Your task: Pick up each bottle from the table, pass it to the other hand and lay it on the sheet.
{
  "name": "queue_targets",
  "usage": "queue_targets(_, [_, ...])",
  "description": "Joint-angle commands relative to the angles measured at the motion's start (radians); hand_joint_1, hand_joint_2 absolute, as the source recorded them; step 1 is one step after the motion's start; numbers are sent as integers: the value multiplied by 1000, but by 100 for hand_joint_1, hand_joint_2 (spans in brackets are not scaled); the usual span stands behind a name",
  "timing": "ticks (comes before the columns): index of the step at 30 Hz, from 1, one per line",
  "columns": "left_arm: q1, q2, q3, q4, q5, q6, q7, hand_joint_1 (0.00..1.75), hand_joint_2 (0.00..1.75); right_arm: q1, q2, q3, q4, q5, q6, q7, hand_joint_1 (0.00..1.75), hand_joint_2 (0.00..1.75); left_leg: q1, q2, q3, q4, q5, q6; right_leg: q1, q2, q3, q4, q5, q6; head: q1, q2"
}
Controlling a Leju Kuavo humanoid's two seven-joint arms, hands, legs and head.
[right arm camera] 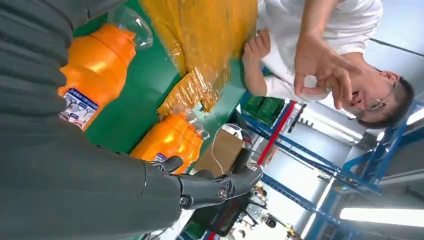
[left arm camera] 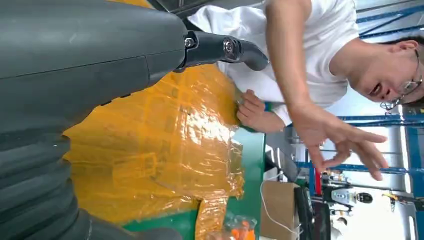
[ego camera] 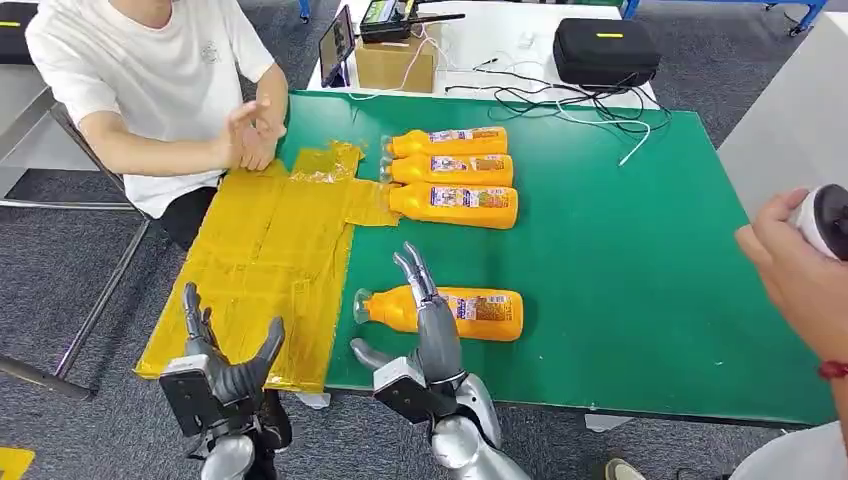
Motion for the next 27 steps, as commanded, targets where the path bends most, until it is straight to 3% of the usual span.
queue_targets(1, [-14, 35, 9, 55, -6, 14, 1, 0, 175, -50, -5, 58, 121, 9, -13, -31, 0, 175, 2, -1, 5, -1, -1, -2, 2, -1, 6, -2, -1, -2, 0, 0])
queue_targets(7, [-1, 44, 5, 46, -15, -41, 9, 0, 175, -20, 12, 52, 93, -61, -19, -46, 0, 175, 1, 1, 3, -1, 0, -2, 1, 1, 3, -1, 0, -2, 0, 0])
queue_targets(11, [-32, 39, -70, 86, -17, -48, 42, 0, 175, 60, -44, 51, -7, -88, -72, -47, 0, 175, 2, -4, 5, -2, -1, -2, 2, -4, 7, -3, -2, -2, 0, 0])
queue_targets(14, [-88, 53, -195, 151, -9, -50, 77, 0, 175, 141, -89, 18, -96, -115, -83, -46, 0, 175, 2, -7, 4, -1, -1, -1, 2, -8, 7, -3, -2, -2, 0, 0])
queue_targets(17, [-97, 58, -238, 169, 1, -25, 70, 0, 175, 163, -101, 7, -110, -101, -91, -52, 0, 175, 1, -10, 3, -1, 0, -1, 1, -10, 7, -3, -2, -1, 0, 0])
queue_targets(22, [-90, 73, -248, 158, 14, -19, 70, 0, 175, 156, -92, 5, -103, -97, -90, -54, 0, 175, 0, -2, 3, -1, -1, -1, 0, -2, 4, -2, -1, -2, 0, 0])
queue_targets(27, [-109, 71, -374, 208, 49, -15, 35, 0, 175, 229, -109, -127, -158, 58, -117, -68, 0, 175, -1, -4, 1, -1, 0, 0, -1, -5, 2, -2, -1, -1, 0, 0])
